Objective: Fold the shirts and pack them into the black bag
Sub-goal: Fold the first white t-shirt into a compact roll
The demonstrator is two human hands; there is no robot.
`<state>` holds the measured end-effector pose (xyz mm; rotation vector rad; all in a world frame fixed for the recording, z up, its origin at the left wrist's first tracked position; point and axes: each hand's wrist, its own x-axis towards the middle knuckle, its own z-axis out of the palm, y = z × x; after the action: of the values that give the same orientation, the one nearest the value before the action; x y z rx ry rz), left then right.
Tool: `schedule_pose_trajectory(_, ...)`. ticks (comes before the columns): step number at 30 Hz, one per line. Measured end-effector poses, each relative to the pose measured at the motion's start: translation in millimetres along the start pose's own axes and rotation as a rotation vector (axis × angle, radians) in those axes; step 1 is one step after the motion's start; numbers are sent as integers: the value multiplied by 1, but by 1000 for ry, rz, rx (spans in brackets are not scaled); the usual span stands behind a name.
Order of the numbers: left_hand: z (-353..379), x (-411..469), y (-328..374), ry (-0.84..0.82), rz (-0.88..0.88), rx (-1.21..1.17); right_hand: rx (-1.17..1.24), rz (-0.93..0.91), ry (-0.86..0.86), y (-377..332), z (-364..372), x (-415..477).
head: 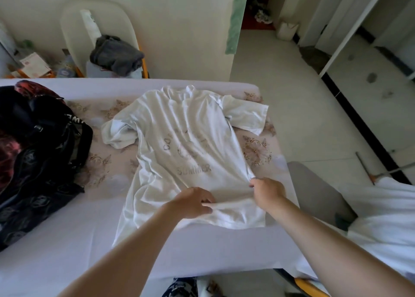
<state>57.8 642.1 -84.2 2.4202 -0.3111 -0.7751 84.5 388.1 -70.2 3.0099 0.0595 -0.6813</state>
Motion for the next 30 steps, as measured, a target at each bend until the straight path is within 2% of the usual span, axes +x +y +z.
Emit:
schedule_pose_trajectory(2, 1, -2, 6, 69, -11, -34, -212, 30, 4, -2, -8, -4)
schedule_pose_trajectory(3, 0, -3, 3, 211, -9, 14, -269, 10, 42, -9, -11, -5)
schedule_pose_trajectory(5, -2, -7, -13, 478, -49, 247, -196, -116, 136, -28, -12, -3)
schedule_pose_trajectory(6, -5, -10, -25, 500, -127, 336, -100, -209, 149, -40, -11, -2)
schedule_pose_trajectory(9, -12, -27, -62, 369, -374, 331, 106, -430, -2, -85, -10, -5)
schedule_pose_trajectory(12, -17, -43, -87, 423, -305, 218, 181, -489, -135, -126, -6, -6)
schedule_pose_trajectory(14, -24, -52, -95, 368, -313, 158, 221, -475, -197, -145, -4, -5)
schedule_pose_trajectory(18, -43, -75, -91, -12, -373, 209, 191, -450, -264, -166, -17, -6)
schedule_pose_trajectory(21, -65, -88, -85, -186, -333, 44, 183, -474, -310, -181, -30, 1)
schedule_pose_trajectory(23, -84, -91, -88, -96, -336, -47, 193, -491, -272, -195, -42, 12)
schedule_pose_trajectory(26, -117, -84, -106, 230, -377, 63, 184, -520, -205, -222, -59, 38)
schedule_pose_trajectory(28, -141, -76, -125, 427, -421, 29, 193, -534, -166, -244, -70, 58)
schedule_pose_trajectory(30, -163, -66, -146, 538, -452, 19, 211, -566, -121, -266, -80, 80)
